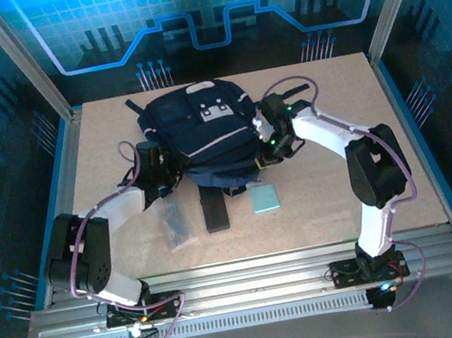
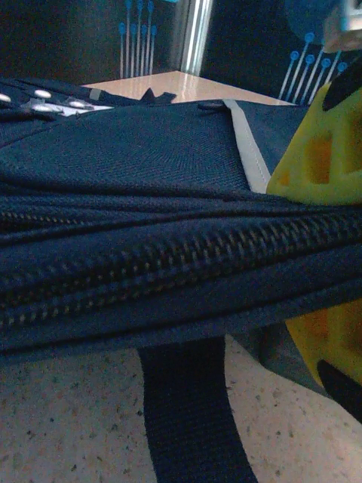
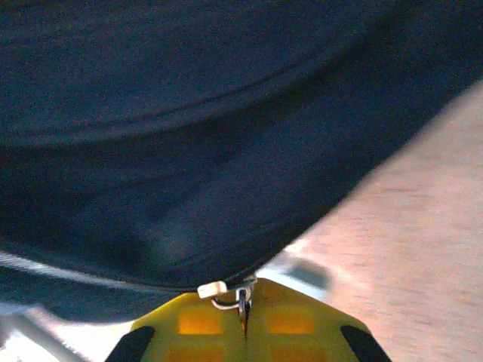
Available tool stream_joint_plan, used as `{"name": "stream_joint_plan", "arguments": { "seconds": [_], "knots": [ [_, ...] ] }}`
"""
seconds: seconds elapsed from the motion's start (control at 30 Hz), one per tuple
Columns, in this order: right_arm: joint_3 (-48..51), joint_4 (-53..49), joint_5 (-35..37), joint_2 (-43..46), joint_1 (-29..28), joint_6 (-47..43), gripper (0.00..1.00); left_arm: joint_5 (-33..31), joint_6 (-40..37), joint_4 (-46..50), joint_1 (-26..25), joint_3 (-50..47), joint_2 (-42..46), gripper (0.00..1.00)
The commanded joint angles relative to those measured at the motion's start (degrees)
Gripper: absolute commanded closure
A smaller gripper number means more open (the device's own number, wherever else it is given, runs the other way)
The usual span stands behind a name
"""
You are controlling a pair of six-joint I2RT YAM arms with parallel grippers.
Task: Pack books, pencil case, and school supplies into a backpack
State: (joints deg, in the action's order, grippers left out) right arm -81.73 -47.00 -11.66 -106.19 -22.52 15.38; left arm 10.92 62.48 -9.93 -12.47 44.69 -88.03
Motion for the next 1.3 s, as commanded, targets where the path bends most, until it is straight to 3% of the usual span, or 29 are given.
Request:
{"name": "stream_joint_plan", "arguments": {
  "seconds": [0.0,0.13,0.2,0.47,0.6,0.63,0.7,0.73,0.77,0.8,1.0,1.27],
  "knots": [
    [-5.1,-6.6,18.8,-0.8,4.5,-4.2,1.0,5.2,-9.5,7.5,1.6,5.3,3.8,1.0],
    [-8.6,-7.3,21.2,-1.6,5.2,-5.9,1.0,6.5,-12.4,9.8,2.1,8.4,2.7,1.0],
    [-7.6,-6.4,17.5,0.4,4.7,-7.0,1.0,8.2,-13.4,9.6,2.4,10.5,0.1,1.0],
    [6.6,0.9,-8.0,15.4,1.8,-5.2,1.0,13.7,-13.2,4.5,2.4,22.2,-13.3,1.0],
    [11.7,7.7,-10.2,19.0,-2.6,-0.5,1.0,14.5,-12.6,4.8,2.4,29.7,-19.4,1.0],
    [11.9,9.5,-9.9,18.6,-3.6,0.6,1.0,14.5,-12.2,4.9,2.4,31.6,-20.8,0.96],
    [11.9,13.3,-10.3,16.3,-4.5,3.1,1.0,14.1,-11.5,5.9,2.5,34.1,-22.7,0.46],
    [11.1,14.8,-10.6,14.7,-4.7,4.4,1.0,13.5,-11.2,6.9,2.5,34.8,-23.0,0.3],
    [10.0,16.0,-10.8,13.0,-4.8,5.7,1.0,12.7,-11.2,7.7,2.5,34.6,-22.5,0.08],
    [8.7,16.6,-11.0,11.5,-4.9,6.5,1.0,11.7,-11.3,8.3,2.4,34.0,-21.5,0.01],
    [-1.9,18.9,-12.7,4.7,-6.2,9.2,1.0,7.3,-11.8,10.1,2.5,21.0,-9.2,0.01],
    [-6.5,23.8,-17.1,2.2,-7.4,14.4,1.0,4.9,-0.5,3.5,-0.3,3.0,1.5,0.01]
  ]
}}
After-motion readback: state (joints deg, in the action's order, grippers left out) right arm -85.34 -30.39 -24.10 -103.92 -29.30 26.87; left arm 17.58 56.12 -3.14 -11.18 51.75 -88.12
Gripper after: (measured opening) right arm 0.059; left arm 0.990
